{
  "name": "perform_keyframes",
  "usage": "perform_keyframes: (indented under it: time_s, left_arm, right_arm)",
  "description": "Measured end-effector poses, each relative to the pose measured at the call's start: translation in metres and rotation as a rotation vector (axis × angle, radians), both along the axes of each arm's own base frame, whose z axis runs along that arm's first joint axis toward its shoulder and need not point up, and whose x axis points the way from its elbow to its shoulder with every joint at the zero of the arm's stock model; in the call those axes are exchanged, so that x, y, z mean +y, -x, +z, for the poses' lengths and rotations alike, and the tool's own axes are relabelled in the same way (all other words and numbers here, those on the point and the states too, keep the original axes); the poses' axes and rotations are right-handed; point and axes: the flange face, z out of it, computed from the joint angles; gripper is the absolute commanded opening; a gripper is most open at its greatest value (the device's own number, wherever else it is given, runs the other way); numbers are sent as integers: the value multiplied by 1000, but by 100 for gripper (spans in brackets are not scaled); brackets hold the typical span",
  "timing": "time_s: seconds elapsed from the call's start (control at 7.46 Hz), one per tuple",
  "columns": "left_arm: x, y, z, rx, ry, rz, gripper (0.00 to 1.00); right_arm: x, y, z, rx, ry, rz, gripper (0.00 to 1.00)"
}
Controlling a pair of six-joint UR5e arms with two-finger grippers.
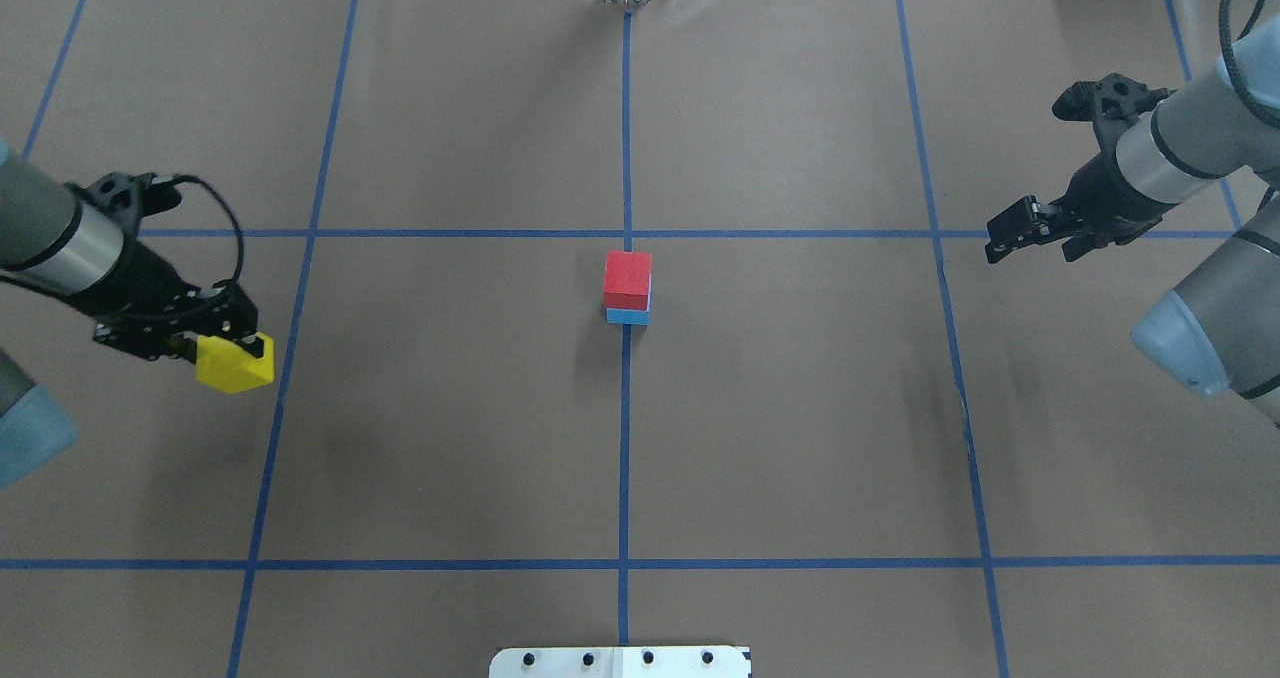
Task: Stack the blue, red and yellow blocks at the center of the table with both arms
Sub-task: 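Carry the yellow cube with the left gripper above the red cube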
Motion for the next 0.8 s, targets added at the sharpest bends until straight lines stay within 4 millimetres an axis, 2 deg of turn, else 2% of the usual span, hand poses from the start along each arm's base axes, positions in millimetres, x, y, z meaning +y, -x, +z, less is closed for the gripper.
perform_keyframes:
  time_s: [0.13, 0.27, 0.4, 0.54, 0.8]
  left_arm:
    - [3, -35, -45, -19, -76, -6, 0]
    - [1, -76, -79, -45, -137, -17, 0]
    - [-10, -112, -108, -65, -162, -22, 0]
    - [-24, -142, -130, -84, -168, -20, 0]
    - [-37, -176, -147, -118, -174, -7, 0]
  right_arm:
    - [0, 0, 0, 0, 0, 0, 100]
    - [0, 0, 0, 0, 0, 1, 100]
    - [0, 0, -1, -1, -1, 1, 100]
    - [0, -1, -1, -1, -2, 1, 100]
    - [0, -1, -1, -1, -2, 2, 100]
